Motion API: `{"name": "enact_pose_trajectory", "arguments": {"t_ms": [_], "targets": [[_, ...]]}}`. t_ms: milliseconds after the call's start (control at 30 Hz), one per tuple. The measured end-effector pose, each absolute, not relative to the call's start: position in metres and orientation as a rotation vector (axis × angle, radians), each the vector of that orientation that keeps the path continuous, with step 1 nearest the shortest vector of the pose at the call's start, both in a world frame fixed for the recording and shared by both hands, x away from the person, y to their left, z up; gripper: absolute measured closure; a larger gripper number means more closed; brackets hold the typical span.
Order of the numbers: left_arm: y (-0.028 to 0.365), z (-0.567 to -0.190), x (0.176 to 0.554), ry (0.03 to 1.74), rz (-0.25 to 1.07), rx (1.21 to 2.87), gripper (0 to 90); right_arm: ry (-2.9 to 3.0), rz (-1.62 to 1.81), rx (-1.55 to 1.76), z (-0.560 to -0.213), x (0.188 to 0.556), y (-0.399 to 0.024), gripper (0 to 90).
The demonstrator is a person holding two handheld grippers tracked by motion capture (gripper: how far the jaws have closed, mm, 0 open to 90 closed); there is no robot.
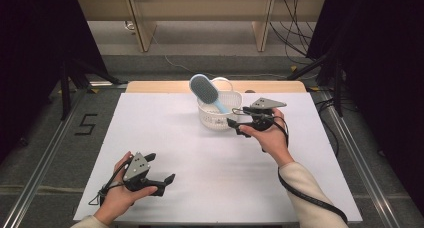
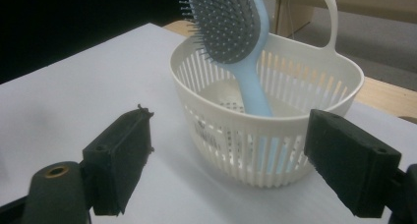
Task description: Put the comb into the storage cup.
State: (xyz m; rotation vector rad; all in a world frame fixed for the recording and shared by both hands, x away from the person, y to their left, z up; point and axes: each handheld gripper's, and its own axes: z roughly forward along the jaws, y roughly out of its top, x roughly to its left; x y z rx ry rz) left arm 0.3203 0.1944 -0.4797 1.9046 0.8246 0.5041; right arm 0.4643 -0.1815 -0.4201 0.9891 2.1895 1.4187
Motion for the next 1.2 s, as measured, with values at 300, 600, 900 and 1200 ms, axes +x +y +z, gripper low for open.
{"name": "enact_pose_trajectory", "arguments": {"t_ms": [300,600,900,1200], "targets": [[0.195,-0.48,0.32,0.826,0.505,1.903,3.5,2.2,1.421,0.981,-0.425,0.443,-0.198,17.9],[0.195,-0.48,0.32,0.826,0.509,1.904,3.6,2.213,1.409,0.966,-0.432,0.422,-0.212,17.3],[0.195,-0.48,0.32,0.829,0.509,1.904,3.5,2.225,1.412,0.961,-0.439,0.402,-0.223,17.0],[0.195,-0.479,0.32,0.831,0.513,1.902,3.5,2.236,1.414,0.957,-0.444,0.387,-0.233,16.3]]}}
